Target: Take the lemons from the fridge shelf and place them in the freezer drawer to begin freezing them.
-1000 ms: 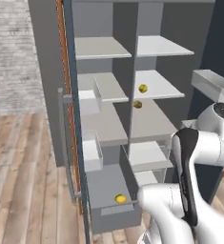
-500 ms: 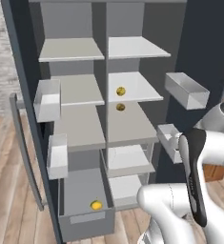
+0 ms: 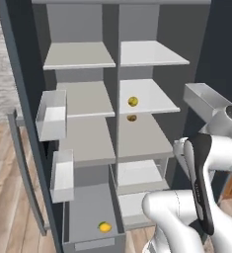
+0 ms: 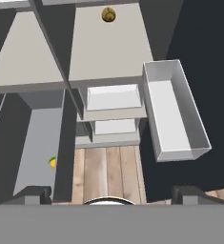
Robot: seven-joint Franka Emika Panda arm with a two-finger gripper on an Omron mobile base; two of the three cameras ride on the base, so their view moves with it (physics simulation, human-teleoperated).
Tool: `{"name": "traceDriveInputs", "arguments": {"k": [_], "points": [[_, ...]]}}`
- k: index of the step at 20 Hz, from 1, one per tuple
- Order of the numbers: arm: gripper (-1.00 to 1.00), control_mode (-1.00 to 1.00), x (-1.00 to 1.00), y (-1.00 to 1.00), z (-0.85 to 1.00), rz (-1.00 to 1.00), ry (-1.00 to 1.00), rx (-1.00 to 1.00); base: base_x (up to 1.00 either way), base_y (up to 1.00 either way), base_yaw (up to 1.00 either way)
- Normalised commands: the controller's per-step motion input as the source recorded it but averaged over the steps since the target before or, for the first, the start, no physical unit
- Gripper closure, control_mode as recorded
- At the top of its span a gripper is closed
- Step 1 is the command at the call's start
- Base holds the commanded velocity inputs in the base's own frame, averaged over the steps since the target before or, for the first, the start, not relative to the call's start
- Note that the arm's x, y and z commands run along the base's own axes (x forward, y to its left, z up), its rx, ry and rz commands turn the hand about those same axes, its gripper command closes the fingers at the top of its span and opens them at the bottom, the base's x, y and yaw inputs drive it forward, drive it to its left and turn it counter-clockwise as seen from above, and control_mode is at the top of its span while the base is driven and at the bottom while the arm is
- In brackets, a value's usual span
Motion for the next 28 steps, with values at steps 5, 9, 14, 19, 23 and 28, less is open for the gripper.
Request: {"name": "traceDriveInputs", "arguments": {"k": [5, 9, 14, 19, 23, 28], "points": [[-1.0, 1.0, 0.0, 0.0, 0.0, 0.0, 0.0, 0.0, 0.49, 0.07, 0.05], [-1.0, 1.0, 0.0, 0.0, 0.0, 0.0, 0.0, 0.0, 0.48, 0.1, 0.03], [-1.0, 1.0, 0.0, 0.0, 0.0, 0.0, 0.0, 0.0, 0.52, 0.1, 0.02], [-1.0, 1.0, 0.0, 0.0, 0.0, 0.0, 0.0, 0.0, 0.4, 0.14, 0.01], [-1.0, -1.0, 0.47, 0.38, 0.26, -0.06, -0.19, -0.04, 0.04, 0.05, 0.0], [-1.0, -1.0, 0.93, 0.07, 0.21, -0.09, -0.17, -0.01, 0.0, 0.0, 0.0]]}}
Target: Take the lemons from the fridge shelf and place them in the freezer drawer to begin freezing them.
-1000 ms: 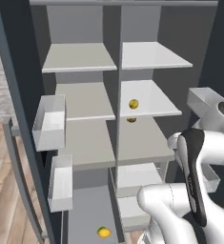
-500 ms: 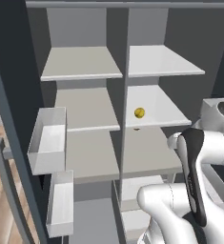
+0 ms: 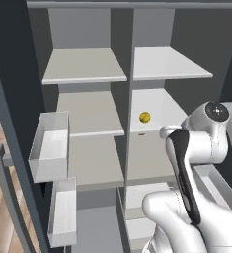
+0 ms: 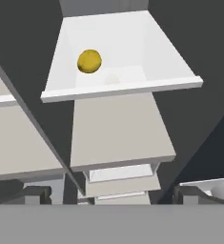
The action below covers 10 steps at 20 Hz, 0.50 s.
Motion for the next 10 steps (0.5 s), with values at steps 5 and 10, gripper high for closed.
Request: {"name": "traceDriveInputs", "arguments": {"k": [5, 10], "points": [[-1.0, -1.0, 0.85, 0.0, 0.05, 0.0, -0.06, 0.0, 0.0, 0.0, 0.0], [-1.0, -1.0, 0.82, 0.0, 0.0, 0.0, 0.0, 0.01, 0.0, 0.0, 0.0]]}}
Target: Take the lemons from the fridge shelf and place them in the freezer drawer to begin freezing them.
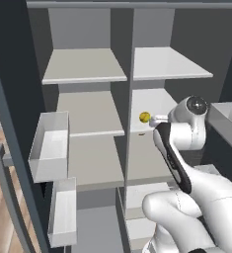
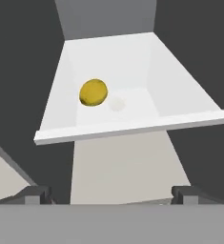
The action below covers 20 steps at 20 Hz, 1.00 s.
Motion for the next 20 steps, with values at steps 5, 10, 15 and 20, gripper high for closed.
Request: {"name": "traceDriveInputs", "arguments": {"k": [5, 10, 15, 20], "points": [[-1.0, -1.0, 0.66, 0.03, 0.0, 0.0, 0.0, 0.03, 0.0, 0.0, 0.0], [-1.0, -1.0, 0.68, 0.12, -0.09, 0.0, 0.01, 0.05, 0.0, 0.0, 0.0], [-1.0, -1.0, 0.53, 0.12, -0.24, 0.0, 0.04, 0.05, 0.0, 0.0, 0.0], [-1.0, -1.0, 0.41, 0.0, -0.23, 0.02, 0.04, 0.07, 0.0, 0.0, 0.0]]}}
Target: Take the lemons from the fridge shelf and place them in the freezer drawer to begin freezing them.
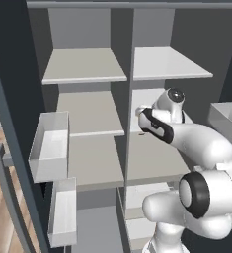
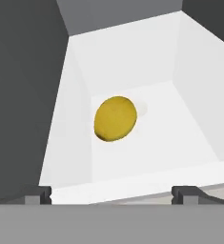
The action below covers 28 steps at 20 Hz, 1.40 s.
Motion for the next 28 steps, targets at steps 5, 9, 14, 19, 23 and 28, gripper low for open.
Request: {"name": "traceDriveInputs", "arguments": {"k": [5, 9, 14, 19, 23, 28], "points": [[-1.0, -1.0, 0.43, 0.0, -0.19, 0.0, 0.03, 0.04, 0.0, 0.0, 0.0], [-1.0, -1.0, 0.43, -0.02, -0.21, 0.0, 0.04, 0.01, 0.0, 0.0, 0.0], [-1.0, -1.0, 0.4, -0.01, -0.16, 0.0, 0.04, 0.0, 0.0, 0.0, 0.0], [-1.0, -1.0, 0.41, -0.04, -0.17, 0.0, 0.03, 0.0, 0.0, 0.0, 0.0], [-1.0, -1.0, 0.25, -0.02, -0.27, 0.0, 0.02, 0.0, 0.0, 0.0, 0.0], [-1.0, -1.0, 0.15, 0.0, -0.32, 0.0, 0.01, 0.0, 0.0, 0.0, 0.0]]}}
